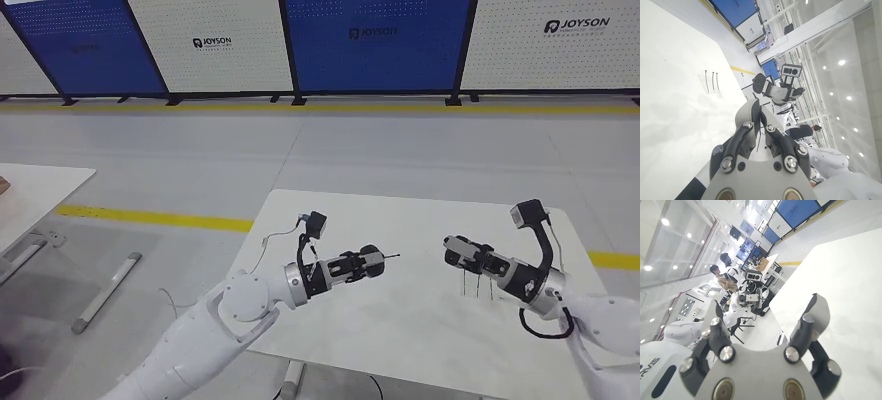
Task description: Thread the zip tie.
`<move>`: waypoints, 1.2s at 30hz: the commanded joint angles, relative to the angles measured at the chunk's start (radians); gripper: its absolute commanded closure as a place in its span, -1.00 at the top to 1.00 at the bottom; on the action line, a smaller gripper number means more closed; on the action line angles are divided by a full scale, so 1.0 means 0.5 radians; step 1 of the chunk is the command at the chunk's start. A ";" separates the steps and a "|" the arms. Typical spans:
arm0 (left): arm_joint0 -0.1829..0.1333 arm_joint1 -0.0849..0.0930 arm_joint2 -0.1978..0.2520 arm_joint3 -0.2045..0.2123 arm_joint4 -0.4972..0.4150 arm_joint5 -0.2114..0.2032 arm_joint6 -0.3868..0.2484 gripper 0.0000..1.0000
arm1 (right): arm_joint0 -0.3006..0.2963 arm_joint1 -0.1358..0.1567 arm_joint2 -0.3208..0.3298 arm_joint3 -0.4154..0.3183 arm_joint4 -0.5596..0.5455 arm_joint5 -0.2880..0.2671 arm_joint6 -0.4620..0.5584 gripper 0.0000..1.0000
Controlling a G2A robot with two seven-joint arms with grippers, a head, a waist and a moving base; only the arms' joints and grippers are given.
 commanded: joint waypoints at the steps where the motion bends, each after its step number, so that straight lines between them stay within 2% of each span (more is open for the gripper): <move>1: 0.000 0.000 0.000 0.000 0.000 0.000 0.000 -1.00 | 0.000 0.000 0.000 0.000 0.000 -0.001 -0.001 1.00; 5: 0.000 0.000 0.000 0.000 0.000 0.000 0.000 -1.00 | 0.000 0.000 0.000 0.000 0.000 -0.001 -0.001 1.00; 7: -0.017 -0.002 0.003 0.018 -0.049 -0.001 -0.086 -1.00 | 0.000 0.000 0.000 0.000 0.000 -0.001 -0.001 1.00; 8: -0.047 0.001 -0.001 0.053 -0.091 0.003 -0.233 -1.00 | 0.000 0.000 0.000 0.000 0.000 -0.001 -0.001 1.00; 10: -0.095 0.006 -0.031 0.127 -0.178 -0.018 -0.438 -1.00 | 0.000 0.000 0.000 0.000 0.000 -0.001 -0.001 1.00; 11: -0.120 0.010 -0.033 0.161 -0.228 -0.012 -0.591 -1.00 | 0.000 0.000 0.000 0.000 0.000 -0.001 -0.001 1.00; 12: -0.158 0.014 -0.055 0.212 -0.267 -0.038 -0.719 -1.00 | 0.000 0.000 0.000 0.000 0.000 -0.001 -0.001 1.00; 16: -0.259 0.016 -0.035 0.321 -0.314 -0.059 -1.064 -1.00 | 0.000 0.000 0.000 0.000 0.000 -0.001 -0.001 1.00; 17: -0.287 0.013 -0.035 0.349 -0.346 -0.070 -1.096 -1.00 | 0.000 0.000 0.000 0.000 0.000 -0.001 -0.001 1.00; 20: -0.350 -0.003 -0.009 0.420 -0.416 -0.118 -1.119 -1.00 | 0.000 0.000 0.000 0.000 0.000 -0.001 -0.001 1.00; 29: -0.350 -0.003 -0.009 0.420 -0.416 -0.118 -1.119 -1.00 | 0.000 0.000 0.000 0.000 0.000 -0.001 -0.001 1.00; 30: -0.348 -0.004 -0.011 0.422 -0.418 -0.117 -1.099 -1.00 | 0.000 0.000 0.000 0.000 0.000 -0.001 -0.001 1.00; 33: -0.342 -0.017 -0.016 0.448 -0.418 -0.107 -0.844 -1.00 | 0.000 0.000 0.000 0.000 0.000 -0.001 -0.001 1.00; 36: -0.357 -0.031 0.016 0.473 -0.388 -0.059 -0.722 -1.00 | 0.000 0.000 0.000 0.000 0.000 -0.001 -0.001 1.00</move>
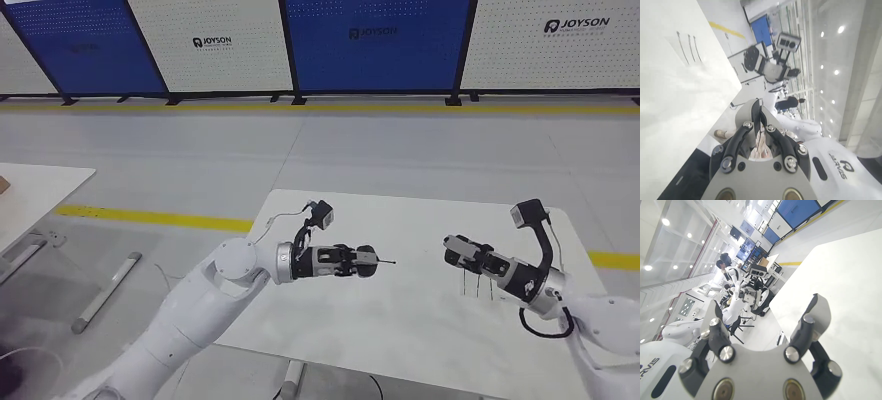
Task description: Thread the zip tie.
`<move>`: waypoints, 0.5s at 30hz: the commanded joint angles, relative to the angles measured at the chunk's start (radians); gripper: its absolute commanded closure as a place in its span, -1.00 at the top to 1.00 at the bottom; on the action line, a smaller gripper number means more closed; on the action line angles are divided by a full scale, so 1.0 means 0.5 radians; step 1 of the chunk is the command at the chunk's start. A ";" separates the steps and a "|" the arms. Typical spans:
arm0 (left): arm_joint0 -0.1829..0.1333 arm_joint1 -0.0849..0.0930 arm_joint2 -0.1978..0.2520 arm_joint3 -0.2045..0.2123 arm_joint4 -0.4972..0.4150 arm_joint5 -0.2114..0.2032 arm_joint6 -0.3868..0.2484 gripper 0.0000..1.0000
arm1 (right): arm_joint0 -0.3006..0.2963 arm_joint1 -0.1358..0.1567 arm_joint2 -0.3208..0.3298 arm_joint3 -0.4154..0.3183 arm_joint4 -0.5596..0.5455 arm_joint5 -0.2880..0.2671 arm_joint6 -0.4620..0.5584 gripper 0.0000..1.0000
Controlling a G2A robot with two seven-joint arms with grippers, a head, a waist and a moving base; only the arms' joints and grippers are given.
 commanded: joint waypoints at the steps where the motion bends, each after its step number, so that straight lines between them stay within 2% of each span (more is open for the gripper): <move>1: -0.017 -0.006 0.028 0.023 0.050 0.058 0.056 -1.00 | 0.000 0.000 0.000 0.000 0.000 0.000 0.000 1.00; 8: -0.019 -0.007 0.033 0.030 0.056 0.076 0.060 -1.00 | -0.003 0.000 -0.005 -0.007 -0.002 -0.013 0.002 1.00; 10: -0.019 -0.007 0.033 0.030 0.056 0.076 0.060 -1.00 | 0.028 0.007 0.005 0.017 -0.056 -0.105 0.106 1.00; 12: -0.019 -0.007 0.033 0.030 0.056 0.076 0.060 -1.00 | 0.096 0.025 0.046 0.046 -0.136 -0.131 0.303 1.00; 15: -0.019 -0.007 0.033 0.030 0.056 0.076 0.060 -1.00 | 0.216 0.060 0.182 0.144 -0.139 -0.143 0.605 1.00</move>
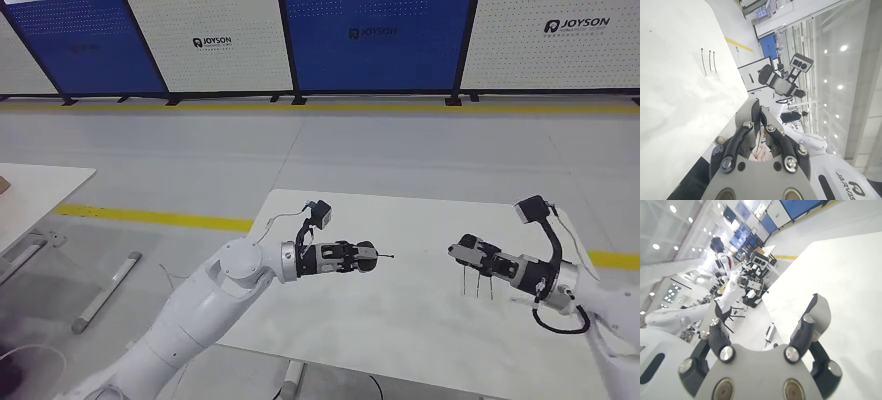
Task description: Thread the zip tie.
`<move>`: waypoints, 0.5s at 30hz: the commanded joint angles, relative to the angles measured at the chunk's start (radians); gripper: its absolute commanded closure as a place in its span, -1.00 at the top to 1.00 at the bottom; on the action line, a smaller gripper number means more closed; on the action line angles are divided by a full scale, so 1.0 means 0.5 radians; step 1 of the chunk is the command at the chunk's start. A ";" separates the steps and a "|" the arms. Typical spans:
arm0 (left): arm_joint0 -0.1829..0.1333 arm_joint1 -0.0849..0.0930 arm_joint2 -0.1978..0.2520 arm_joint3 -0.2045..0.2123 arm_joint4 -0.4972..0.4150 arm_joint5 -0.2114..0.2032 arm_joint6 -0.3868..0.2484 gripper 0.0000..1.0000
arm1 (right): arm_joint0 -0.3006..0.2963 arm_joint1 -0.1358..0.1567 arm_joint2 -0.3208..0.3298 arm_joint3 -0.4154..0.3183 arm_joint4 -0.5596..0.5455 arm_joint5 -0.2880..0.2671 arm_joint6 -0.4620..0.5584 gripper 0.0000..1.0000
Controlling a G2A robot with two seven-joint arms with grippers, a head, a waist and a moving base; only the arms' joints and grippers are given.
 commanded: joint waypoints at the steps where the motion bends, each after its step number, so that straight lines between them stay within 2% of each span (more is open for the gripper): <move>1: 0.000 0.000 0.000 0.000 0.000 0.000 0.000 -1.00 | 0.085 0.023 0.100 0.072 -0.041 0.018 0.186 1.00; 4: 0.000 0.000 0.000 0.000 0.000 0.000 0.000 -1.00 | 0.206 0.051 0.146 0.148 -0.063 0.041 0.467 1.00; 6: 0.000 0.000 0.000 0.000 0.000 0.000 0.000 -1.00 | 0.310 0.065 0.105 0.204 -0.132 0.054 0.599 1.00; 8: 0.000 0.000 0.000 0.000 0.000 0.000 0.000 -1.00 | 0.383 0.081 0.014 0.264 -0.212 0.054 0.599 1.00; 11: 0.000 0.000 0.000 0.000 0.000 0.000 0.000 -1.00 | 0.529 0.128 -0.220 0.365 -0.428 0.042 0.599 1.00; 12: 0.000 0.000 0.000 0.000 0.000 0.000 0.000 -1.00 | 0.578 0.137 -0.281 0.399 -0.385 0.043 0.599 1.00; 15: 0.000 0.000 0.000 0.000 0.000 0.000 0.000 -1.00 | 0.578 0.137 -0.281 0.399 -0.385 0.043 0.599 1.00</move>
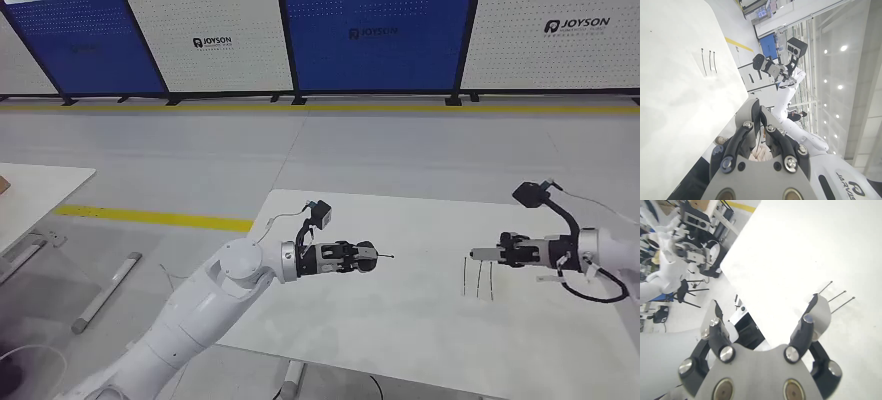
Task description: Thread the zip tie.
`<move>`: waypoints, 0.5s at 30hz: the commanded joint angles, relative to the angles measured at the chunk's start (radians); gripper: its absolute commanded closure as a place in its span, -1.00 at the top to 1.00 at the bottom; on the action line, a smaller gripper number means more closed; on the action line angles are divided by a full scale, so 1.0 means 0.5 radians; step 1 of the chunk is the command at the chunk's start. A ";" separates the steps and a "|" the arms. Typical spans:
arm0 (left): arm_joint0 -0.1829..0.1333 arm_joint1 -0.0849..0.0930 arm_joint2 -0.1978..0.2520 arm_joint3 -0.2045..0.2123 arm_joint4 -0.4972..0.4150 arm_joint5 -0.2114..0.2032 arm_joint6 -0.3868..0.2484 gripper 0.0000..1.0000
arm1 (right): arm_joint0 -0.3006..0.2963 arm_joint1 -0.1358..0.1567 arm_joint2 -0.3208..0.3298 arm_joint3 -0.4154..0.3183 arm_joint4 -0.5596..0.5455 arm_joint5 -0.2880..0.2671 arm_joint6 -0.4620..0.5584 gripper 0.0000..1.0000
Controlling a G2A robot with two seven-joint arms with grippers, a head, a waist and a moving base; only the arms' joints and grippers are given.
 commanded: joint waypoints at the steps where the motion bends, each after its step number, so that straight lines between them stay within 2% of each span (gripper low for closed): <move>1: 0.000 0.000 0.000 0.000 0.000 0.000 0.000 -1.00 | -0.005 -0.001 0.007 -0.003 0.046 0.000 0.000 1.00; 13: 0.000 0.000 0.000 0.000 0.000 0.000 0.000 -1.00 | -0.005 -0.001 0.007 -0.003 0.046 0.000 0.000 1.00; 15: 0.013 -0.003 -0.001 -0.019 -0.063 -0.025 -0.024 -1.00 | -0.005 -0.001 0.007 -0.003 0.046 0.000 0.000 1.00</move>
